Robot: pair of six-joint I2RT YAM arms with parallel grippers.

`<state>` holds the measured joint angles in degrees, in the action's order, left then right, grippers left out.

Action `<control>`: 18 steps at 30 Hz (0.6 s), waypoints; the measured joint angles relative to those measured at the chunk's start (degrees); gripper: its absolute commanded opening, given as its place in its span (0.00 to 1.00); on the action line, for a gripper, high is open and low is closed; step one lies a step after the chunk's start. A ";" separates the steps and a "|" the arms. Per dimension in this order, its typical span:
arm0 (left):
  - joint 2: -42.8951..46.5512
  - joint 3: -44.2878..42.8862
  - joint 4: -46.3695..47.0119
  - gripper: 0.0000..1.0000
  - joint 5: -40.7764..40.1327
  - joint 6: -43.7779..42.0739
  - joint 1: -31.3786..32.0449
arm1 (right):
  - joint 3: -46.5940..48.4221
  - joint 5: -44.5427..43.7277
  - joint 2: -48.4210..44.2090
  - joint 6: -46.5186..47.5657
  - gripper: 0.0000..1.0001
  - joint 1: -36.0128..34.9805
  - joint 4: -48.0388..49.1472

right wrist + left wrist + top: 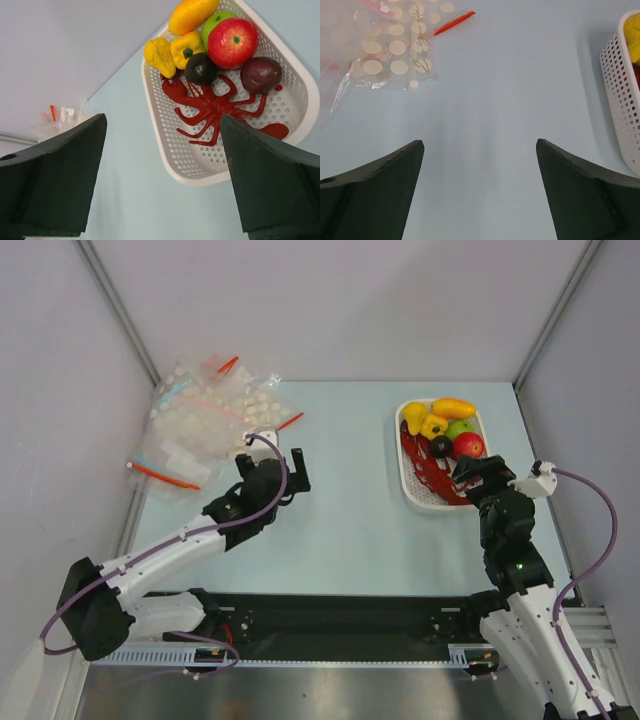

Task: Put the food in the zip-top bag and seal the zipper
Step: Pick up the zipper food storage bag at the center of the board.

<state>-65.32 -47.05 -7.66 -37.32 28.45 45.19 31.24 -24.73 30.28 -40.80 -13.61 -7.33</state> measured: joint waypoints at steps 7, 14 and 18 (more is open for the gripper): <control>-6.64 -5.05 -5.64 1.00 2.03 1.57 -3.87 | 0.09 -0.76 -1.53 -0.09 1.00 -0.02 -0.79; -14.82 -8.04 -10.34 1.00 6.67 5.27 -13.18 | -0.48 0.20 -2.78 0.90 1.00 -0.02 1.03; -21.77 -15.91 -14.29 0.98 7.34 6.10 -17.22 | -1.22 1.77 -1.95 1.03 1.00 0.00 2.49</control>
<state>-87.09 -62.96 -21.96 -29.98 34.54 27.97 30.02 -22.96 28.34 -39.77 -13.61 -4.84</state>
